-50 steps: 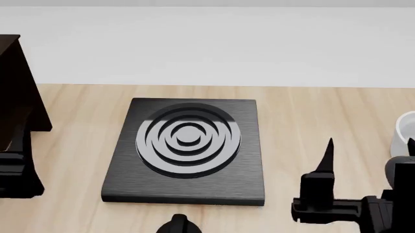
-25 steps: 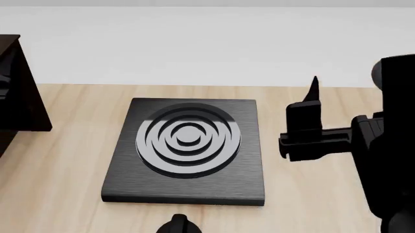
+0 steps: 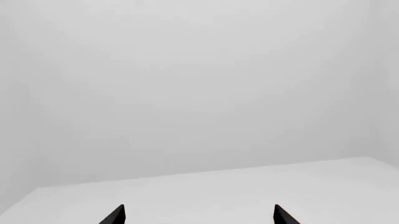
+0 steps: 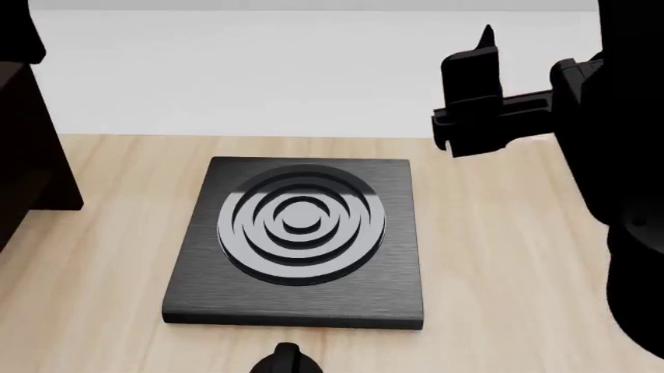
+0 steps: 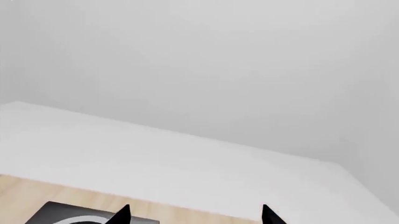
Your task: Put the frying pan on the cabinet shelf.
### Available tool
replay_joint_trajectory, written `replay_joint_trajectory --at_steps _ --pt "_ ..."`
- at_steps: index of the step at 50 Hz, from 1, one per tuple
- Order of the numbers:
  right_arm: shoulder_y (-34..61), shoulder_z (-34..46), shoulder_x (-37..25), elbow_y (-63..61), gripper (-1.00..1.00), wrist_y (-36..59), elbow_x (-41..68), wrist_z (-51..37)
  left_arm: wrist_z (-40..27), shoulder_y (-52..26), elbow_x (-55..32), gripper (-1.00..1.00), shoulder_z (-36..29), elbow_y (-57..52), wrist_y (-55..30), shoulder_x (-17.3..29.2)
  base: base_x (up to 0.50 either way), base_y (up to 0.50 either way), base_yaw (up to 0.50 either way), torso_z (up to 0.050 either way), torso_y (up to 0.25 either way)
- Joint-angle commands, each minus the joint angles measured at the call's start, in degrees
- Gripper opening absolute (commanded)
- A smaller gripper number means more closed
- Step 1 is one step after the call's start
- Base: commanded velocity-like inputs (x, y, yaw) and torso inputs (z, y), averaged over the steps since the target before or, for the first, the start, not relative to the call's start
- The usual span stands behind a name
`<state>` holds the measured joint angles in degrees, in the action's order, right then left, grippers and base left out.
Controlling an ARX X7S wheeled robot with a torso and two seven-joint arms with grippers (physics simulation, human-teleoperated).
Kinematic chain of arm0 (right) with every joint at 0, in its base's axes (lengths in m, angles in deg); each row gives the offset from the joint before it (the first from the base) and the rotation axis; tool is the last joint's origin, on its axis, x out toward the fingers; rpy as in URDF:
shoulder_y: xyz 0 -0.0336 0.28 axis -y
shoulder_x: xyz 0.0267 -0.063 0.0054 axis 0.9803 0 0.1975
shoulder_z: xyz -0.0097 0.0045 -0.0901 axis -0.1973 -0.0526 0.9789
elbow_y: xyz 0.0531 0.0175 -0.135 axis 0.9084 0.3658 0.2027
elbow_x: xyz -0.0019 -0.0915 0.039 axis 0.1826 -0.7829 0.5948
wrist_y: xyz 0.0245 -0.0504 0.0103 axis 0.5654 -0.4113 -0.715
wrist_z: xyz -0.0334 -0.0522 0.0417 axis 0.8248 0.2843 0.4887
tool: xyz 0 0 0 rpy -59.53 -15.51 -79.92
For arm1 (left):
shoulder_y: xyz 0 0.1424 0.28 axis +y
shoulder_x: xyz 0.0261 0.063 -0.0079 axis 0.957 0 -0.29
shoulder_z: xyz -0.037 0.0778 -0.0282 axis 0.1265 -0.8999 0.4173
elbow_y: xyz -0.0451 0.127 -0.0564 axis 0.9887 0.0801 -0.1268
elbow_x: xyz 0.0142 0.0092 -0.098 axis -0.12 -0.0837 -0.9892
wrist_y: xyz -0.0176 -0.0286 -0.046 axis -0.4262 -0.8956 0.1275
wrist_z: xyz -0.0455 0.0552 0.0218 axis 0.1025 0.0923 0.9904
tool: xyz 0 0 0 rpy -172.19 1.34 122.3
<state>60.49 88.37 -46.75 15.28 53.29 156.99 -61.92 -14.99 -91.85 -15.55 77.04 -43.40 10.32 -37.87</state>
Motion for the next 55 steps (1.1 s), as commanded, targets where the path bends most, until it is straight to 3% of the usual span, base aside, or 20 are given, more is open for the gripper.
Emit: replay_joint_trajectory --at_steps 1,8,33,41,55 --pt "4.79 1.83 1.57 3.17 1.0 0.89 -1.42 2.1 2.1 -4.0 1.56 1.0 -3.48 3.84 0.82 -1.07 0.0 0.0 0.0 0.0 0.0" --pt "3.84 1.98 2.58 5.27 1.0 -1.36 -2.97 4.29 1.82 -2.84 1.14 1.0 -4.11 3.22 1.35 -1.65 0.0 0.0 0.0 0.0 0.0" --pt "19.23 6.78 6.93 15.29 1.0 -0.79 -10.02 12.43 1.78 -6.12 -0.23 1.0 -5.74 4.12 1.65 -1.58 0.0 0.0 0.0 0.0 0.0" --pt "20.09 7.45 7.34 15.46 1.0 -1.12 -10.8 12.98 1.51 -5.49 -1.13 1.0 -6.07 3.2 1.66 -1.26 0.0 0.0 0.0 0.0 0.0" --pt "13.54 2.02 5.26 4.33 1.0 0.22 0.17 4.51 -10.07 -10.46 -13.77 1.0 -2.95 -0.29 -1.08 -2.03 0.0 0.0 0.0 0.0 0.0"
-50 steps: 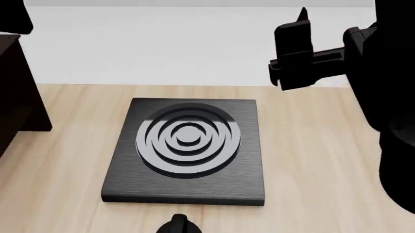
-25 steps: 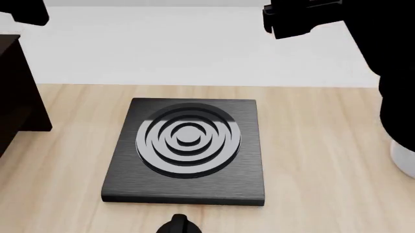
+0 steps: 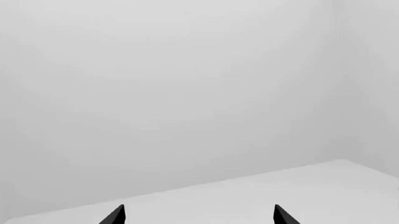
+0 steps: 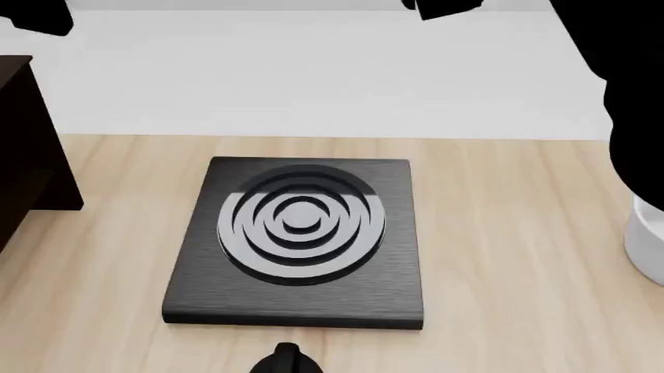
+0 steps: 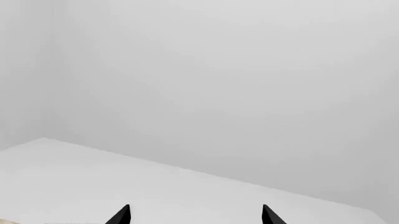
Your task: Put the frying pan on the cabinet shelf.
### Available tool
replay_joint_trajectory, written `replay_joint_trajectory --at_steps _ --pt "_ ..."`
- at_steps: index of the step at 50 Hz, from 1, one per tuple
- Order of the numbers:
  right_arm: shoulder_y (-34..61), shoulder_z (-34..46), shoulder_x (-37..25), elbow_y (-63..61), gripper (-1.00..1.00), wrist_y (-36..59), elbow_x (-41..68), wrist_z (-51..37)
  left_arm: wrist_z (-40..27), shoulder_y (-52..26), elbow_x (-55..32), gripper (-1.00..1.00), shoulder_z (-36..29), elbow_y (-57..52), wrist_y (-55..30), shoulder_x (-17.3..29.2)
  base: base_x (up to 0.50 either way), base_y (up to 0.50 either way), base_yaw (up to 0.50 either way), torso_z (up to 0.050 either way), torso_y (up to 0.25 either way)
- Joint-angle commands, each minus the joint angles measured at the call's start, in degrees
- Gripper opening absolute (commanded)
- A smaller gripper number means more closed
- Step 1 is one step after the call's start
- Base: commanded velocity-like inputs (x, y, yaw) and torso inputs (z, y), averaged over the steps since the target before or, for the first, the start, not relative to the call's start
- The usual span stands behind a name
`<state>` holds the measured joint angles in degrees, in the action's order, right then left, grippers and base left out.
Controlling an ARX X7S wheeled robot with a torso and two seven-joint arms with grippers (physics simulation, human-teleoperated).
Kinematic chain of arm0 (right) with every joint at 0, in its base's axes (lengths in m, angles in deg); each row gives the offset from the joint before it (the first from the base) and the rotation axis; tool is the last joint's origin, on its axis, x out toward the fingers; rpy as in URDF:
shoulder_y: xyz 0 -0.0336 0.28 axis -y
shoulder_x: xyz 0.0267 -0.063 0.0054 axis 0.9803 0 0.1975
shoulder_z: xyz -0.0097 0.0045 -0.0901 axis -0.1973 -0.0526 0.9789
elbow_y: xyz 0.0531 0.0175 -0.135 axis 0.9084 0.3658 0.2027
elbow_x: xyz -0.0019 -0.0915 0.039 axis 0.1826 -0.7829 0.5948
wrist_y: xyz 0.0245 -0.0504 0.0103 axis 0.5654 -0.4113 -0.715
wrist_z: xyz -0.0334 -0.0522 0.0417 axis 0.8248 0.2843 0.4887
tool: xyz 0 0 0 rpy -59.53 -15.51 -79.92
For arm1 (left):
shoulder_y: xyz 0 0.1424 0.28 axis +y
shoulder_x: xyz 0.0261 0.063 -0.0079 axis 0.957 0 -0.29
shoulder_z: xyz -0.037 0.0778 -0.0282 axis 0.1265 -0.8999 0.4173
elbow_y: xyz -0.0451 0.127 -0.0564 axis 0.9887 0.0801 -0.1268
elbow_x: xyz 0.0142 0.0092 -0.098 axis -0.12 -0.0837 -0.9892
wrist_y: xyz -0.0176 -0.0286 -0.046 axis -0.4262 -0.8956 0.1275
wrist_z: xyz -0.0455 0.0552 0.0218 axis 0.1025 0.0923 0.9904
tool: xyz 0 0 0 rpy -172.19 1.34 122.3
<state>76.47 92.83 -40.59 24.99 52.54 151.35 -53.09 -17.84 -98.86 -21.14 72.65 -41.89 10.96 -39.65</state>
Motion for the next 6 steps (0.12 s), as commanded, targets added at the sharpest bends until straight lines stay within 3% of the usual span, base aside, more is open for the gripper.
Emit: replay_joint_trajectory --at_steps 1,6 --pt "-2.45 -2.56 -0.97 -5.78 1.0 1.2 6.41 -4.79 -7.79 -3.98 -8.94 1.0 1.44 -1.76 -1.78 -0.26 0.0 0.0 0.0 0.0 0.0" --pt "-1.68 -3.67 -1.13 -7.68 1.0 2.31 10.48 -7.64 -11.8 -8.32 -13.48 1.0 1.22 -1.34 -2.04 -0.14 0.0 0.0 0.0 0.0 0.0"
